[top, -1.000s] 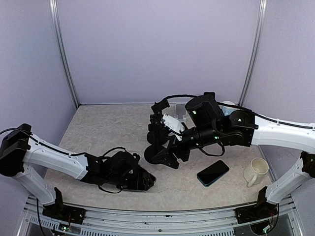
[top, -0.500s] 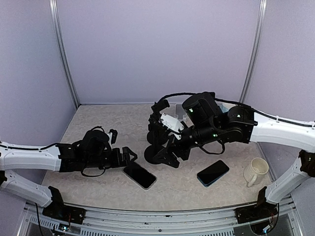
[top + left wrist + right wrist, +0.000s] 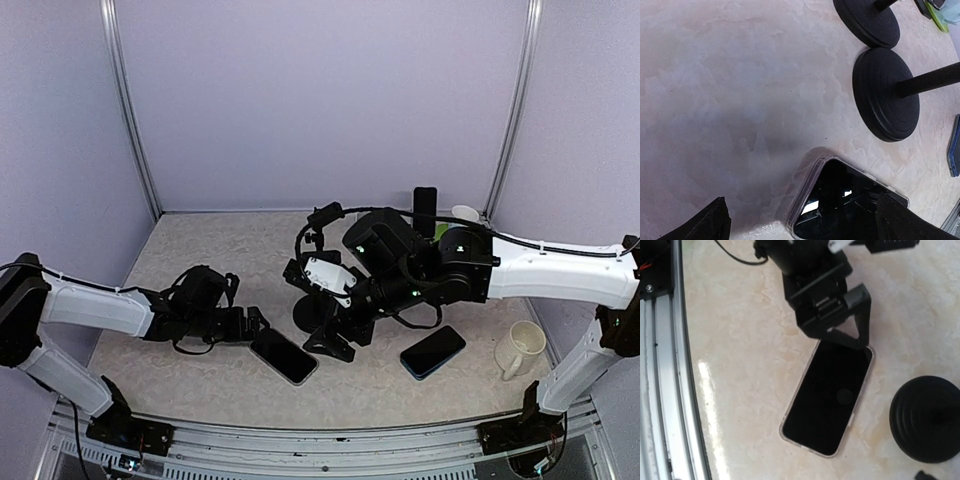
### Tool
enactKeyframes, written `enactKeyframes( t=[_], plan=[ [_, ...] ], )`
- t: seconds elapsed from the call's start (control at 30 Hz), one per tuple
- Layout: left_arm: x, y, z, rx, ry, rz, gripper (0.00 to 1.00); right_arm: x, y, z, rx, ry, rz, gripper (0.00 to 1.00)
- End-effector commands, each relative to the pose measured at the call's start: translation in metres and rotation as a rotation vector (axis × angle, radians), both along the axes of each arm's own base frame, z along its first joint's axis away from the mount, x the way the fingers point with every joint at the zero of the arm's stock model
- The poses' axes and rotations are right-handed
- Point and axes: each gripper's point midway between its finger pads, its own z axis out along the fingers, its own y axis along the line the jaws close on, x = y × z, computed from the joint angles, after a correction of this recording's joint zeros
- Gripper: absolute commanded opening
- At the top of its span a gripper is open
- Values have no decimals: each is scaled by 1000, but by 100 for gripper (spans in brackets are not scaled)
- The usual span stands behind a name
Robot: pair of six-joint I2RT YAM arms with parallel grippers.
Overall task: Place the phone on the phone stand
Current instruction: Move the phone to the center of the board.
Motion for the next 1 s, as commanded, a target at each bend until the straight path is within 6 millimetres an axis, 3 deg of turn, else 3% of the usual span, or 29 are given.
enactKeyframes(
  t=[0.0, 0.4, 0.7, 0.97],
  plan=[
    [13, -24, 11, -69, -51, -84, 99, -5, 5, 6, -1, -22, 21, 100],
    [0, -53, 3, -127, -32, -210, 99, -1, 5, 10, -2, -60, 16, 100],
    [-30, -67, -19, -119, 27, -290, 99, -4, 6, 10, 0, -57, 33, 100],
    [-65, -86, -14, -160, 45, -333, 99, -1, 4, 2, -39, -53, 19, 100]
  ],
)
